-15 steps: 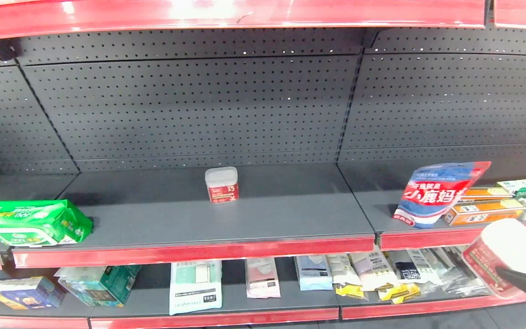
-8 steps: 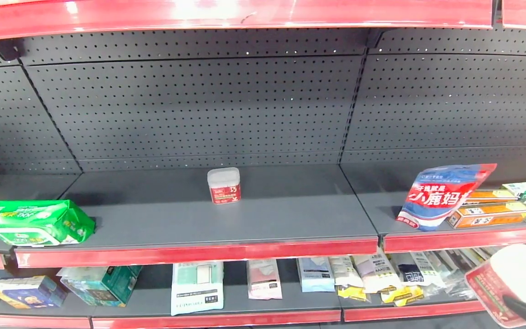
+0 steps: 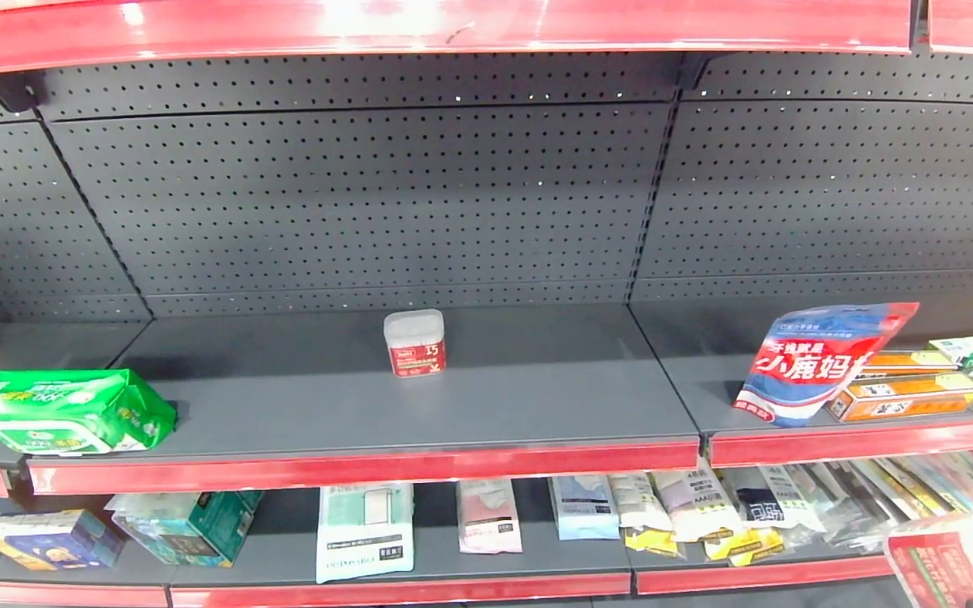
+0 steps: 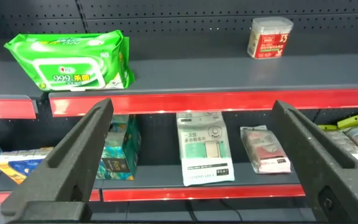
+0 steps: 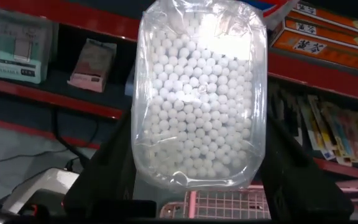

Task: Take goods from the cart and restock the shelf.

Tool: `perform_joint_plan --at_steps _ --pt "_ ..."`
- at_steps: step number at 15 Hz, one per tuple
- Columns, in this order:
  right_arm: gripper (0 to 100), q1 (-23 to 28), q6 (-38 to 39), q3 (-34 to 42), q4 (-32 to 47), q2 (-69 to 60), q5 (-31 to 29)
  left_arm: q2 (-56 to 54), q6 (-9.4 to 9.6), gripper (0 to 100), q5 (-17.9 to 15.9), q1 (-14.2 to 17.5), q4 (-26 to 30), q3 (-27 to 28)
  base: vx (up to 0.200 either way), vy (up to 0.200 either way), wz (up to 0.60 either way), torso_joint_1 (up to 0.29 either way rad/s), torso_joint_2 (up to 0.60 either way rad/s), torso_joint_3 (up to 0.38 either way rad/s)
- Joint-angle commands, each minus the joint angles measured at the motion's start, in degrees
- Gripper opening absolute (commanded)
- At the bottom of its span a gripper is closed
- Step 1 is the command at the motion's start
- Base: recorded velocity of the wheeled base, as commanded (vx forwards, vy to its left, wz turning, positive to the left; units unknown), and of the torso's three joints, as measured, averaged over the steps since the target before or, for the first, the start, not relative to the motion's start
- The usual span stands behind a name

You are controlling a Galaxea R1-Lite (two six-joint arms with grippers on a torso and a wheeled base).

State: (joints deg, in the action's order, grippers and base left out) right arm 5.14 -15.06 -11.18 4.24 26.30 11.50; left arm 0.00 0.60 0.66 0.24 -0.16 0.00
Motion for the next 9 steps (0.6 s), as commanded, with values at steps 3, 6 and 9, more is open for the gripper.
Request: perform_joint_plan --at_steps 3,6,9 --pt "0 0.0 3.8 0.7 0.2 -7.4 -0.2 1.1 1.07 100 -1.1 -0.4 0.0 0.0 0.000 0.000 0.00 0.000 0.00 0.000" --pt "0 0.3 4.9 0.6 0.6 -8.7 -1.3 14.7 2.65 100 2.6 -0.1 -0.3 12.8 0.000 0.000 0.00 0.000 0.00 0.000" --pt "0 0.4 4.9 1.4 0.6 -9.3 -1.3 40.2 -4.64 100 3.8 0.3 -3.4 31.1 0.000 0.000 0.00 0.000 0.00 0.000"
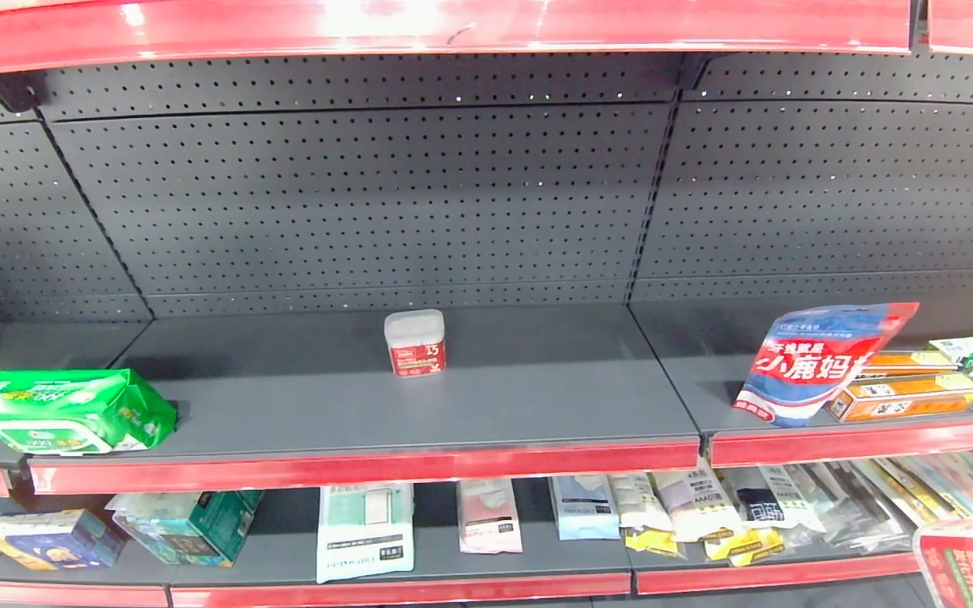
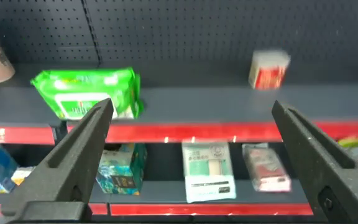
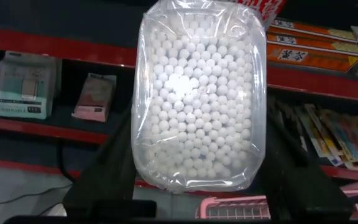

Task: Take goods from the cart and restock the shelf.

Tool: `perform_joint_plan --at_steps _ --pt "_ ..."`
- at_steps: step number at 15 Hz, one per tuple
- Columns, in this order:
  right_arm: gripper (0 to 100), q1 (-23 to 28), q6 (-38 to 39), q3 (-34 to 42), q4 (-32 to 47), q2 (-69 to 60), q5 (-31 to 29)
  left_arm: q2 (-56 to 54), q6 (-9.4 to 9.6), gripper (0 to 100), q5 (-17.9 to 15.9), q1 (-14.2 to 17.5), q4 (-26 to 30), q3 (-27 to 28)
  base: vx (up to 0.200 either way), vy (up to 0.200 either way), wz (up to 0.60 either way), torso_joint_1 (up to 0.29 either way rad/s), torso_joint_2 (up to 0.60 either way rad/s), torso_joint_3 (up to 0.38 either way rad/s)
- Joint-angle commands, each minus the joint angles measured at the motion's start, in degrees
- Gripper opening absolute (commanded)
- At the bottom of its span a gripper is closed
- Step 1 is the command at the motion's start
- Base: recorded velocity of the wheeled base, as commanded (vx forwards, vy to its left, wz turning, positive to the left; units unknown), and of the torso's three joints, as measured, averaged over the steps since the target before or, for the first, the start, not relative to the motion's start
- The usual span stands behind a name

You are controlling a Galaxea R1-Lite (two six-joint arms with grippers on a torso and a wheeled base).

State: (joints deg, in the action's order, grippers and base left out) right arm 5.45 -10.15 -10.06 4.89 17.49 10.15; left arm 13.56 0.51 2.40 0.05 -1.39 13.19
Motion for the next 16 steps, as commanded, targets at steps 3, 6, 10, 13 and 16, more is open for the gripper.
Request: perform_joint_plan --at_steps 3,6,10,13,16 --pt "0 0.2 0.0 0.1 -0.1 -0.8 -0.1 44.7 -2.89 100 1.5 1.1 -9.6 17.7 0.000 0.000 0.00 0.000 0.00 0.000" --pt "0 0.2 -0.1 0.7 0.0 -0.6 -0.1 62.6 5.11 100 -4.2 2.7 -25.0 17.1 0.000 0.000 0.00 0.000 0.00 0.000" --pt "0 0.2 -0.6 0.8 0.0 -0.6 -2.7 79.7 15.04 100 -25.3 3.3 -25.9 26.0 0.000 0.000 0.00 0.000 0.00 0.000" --pt "0 0.2 -3.4 1.4 0.0 -0.7 -2.9 90.9 20.32 100 -32.5 3.5 -28.2 32.4 0.000 0.000 0.00 0.000 0.00 0.000" --pt "0 0.2 -5.1 2.1 0.1 -0.6 -2.9 99.6 24.01 100 -41.7 2.2 -29.9 40.3 0.000 0.000 0.00 0.000 0.00 0.000"
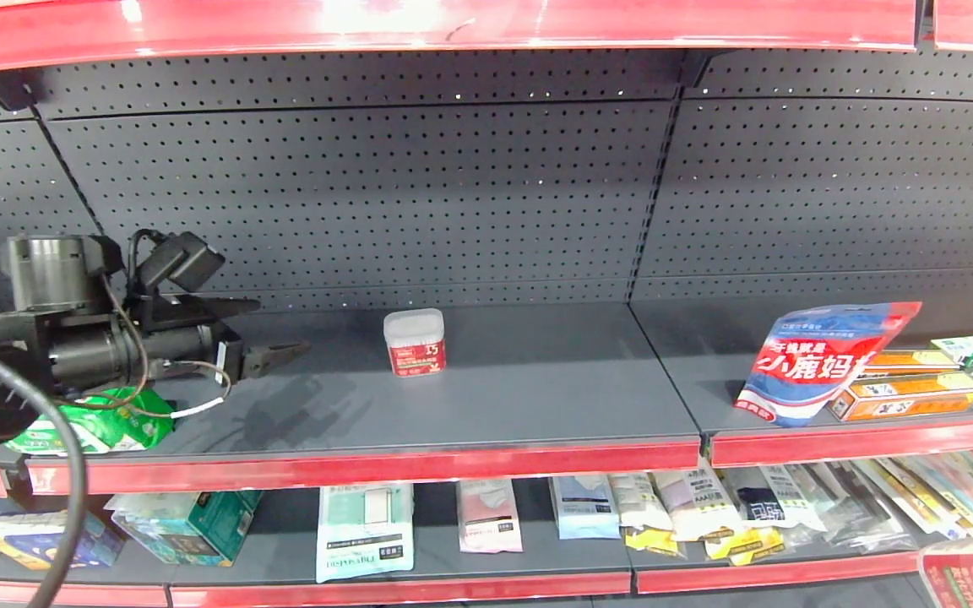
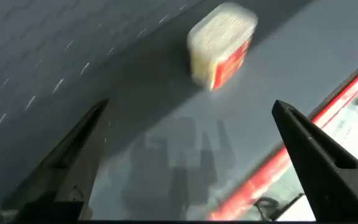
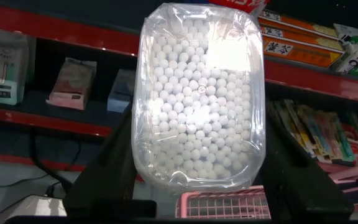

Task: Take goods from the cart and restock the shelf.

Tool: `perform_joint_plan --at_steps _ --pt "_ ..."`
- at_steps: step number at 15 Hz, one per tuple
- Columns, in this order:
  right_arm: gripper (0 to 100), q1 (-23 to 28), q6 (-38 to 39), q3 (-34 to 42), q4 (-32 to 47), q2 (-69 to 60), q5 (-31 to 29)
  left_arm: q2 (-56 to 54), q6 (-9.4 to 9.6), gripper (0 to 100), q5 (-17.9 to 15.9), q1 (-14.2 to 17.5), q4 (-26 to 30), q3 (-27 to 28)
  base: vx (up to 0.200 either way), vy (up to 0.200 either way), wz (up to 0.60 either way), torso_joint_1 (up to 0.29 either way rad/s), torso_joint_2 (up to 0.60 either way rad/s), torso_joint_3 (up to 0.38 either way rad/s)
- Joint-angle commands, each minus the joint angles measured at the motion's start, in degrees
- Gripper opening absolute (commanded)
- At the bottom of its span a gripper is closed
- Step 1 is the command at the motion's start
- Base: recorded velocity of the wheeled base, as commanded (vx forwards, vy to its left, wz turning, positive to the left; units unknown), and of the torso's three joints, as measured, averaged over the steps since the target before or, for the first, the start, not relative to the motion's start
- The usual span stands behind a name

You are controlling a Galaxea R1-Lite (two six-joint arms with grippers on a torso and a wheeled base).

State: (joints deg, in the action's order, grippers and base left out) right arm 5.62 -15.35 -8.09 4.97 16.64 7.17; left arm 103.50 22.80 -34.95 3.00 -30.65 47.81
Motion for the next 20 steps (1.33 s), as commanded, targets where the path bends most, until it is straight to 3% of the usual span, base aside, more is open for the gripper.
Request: perform_joint_plan --at_steps 1,4,7,20 --pt "0 0.1 -0.3 0.7 0.0 0.5 0.0 11.5 1.73 100 -6.1 -1.5 -0.6 7.9 0.000 0.000 0.00 0.000 0.00 0.000" --pt "0 0.0 -0.7 1.6 0.0 0.1 -1.4 15.8 1.73 100 -9.6 -3.7 -0.5 12.6 0.000 0.000 0.00 0.000 0.00 0.000" --pt "0 0.0 -0.8 2.0 0.0 0.0 -1.5 19.5 1.73 100 -9.6 -6.0 -0.6 15.2 0.000 0.000 0.00 0.000 0.00 0.000" --pt "0 0.1 -1.9 3.5 -0.1 -1.2 -2.9 28.5 2.87 100 -9.7 -7.7 -0.5 26.3 0.000 0.000 0.00 0.000 0.00 0.000"
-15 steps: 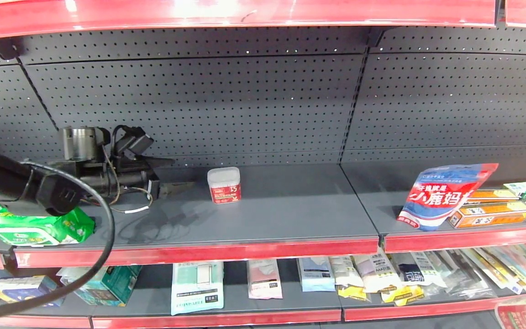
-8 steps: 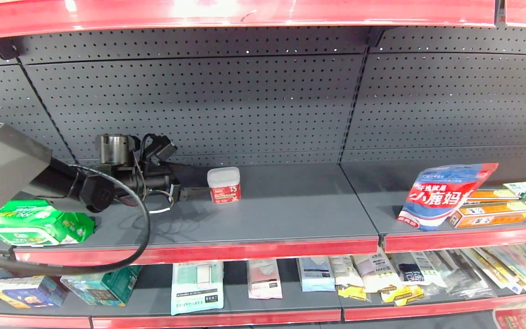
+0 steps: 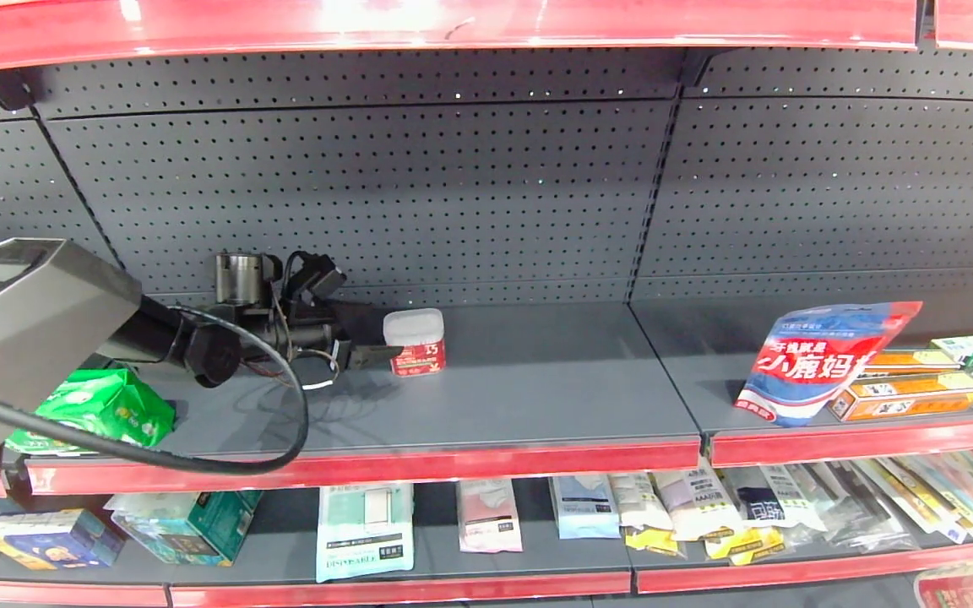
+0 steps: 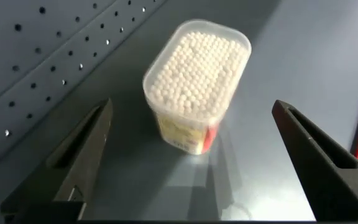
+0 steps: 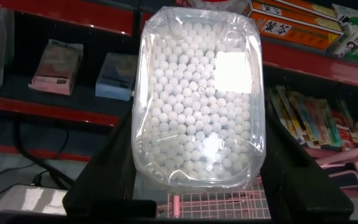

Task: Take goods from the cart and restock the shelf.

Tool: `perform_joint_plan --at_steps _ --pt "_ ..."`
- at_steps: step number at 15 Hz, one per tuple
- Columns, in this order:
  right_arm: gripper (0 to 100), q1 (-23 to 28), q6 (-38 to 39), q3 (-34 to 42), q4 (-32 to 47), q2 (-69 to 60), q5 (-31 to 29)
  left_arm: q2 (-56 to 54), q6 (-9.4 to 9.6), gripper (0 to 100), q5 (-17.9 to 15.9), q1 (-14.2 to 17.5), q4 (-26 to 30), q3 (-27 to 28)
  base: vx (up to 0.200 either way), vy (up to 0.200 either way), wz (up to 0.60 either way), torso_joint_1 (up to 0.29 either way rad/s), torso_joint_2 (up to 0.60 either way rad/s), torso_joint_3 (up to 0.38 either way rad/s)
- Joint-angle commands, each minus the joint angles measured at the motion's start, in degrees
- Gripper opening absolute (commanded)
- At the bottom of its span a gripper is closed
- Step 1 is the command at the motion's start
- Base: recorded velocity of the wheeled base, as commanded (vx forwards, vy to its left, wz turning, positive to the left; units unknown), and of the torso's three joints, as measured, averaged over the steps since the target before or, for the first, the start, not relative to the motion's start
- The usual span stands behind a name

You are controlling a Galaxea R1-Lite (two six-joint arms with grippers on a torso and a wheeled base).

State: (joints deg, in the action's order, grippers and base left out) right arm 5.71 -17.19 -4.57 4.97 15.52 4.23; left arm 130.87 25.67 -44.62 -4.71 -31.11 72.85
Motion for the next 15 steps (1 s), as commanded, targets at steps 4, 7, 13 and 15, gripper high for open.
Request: perform_joint_plan --at_steps 4,7,13,15 --pt "0 0.0 -0.1 0.0 0.0 -0.3 -0.2 2.4 0.08 100 -1.7 -0.3 -0.1 1.5 0.000 0.000 0.00 0.000 0.00 0.000" --pt "0 0.0 -0.1 0.0 -0.1 0.0 -0.5 3.6 0.08 100 -3.2 -0.3 -0.2 2.6 0.000 0.000 0.00 0.000 0.00 0.000" --pt "0 0.0 -0.4 0.0 0.0 0.4 -0.5 6.4 1.48 100 -4.2 -0.6 -0.1 5.8 0.000 0.000 0.00 0.000 0.00 0.000" --pt "0 0.0 -0.3 0.0 -0.1 0.4 -0.5 6.4 1.48 100 -4.2 -0.7 -0.1 5.8 0.000 0.000 0.00 0.000 0.00 0.000"
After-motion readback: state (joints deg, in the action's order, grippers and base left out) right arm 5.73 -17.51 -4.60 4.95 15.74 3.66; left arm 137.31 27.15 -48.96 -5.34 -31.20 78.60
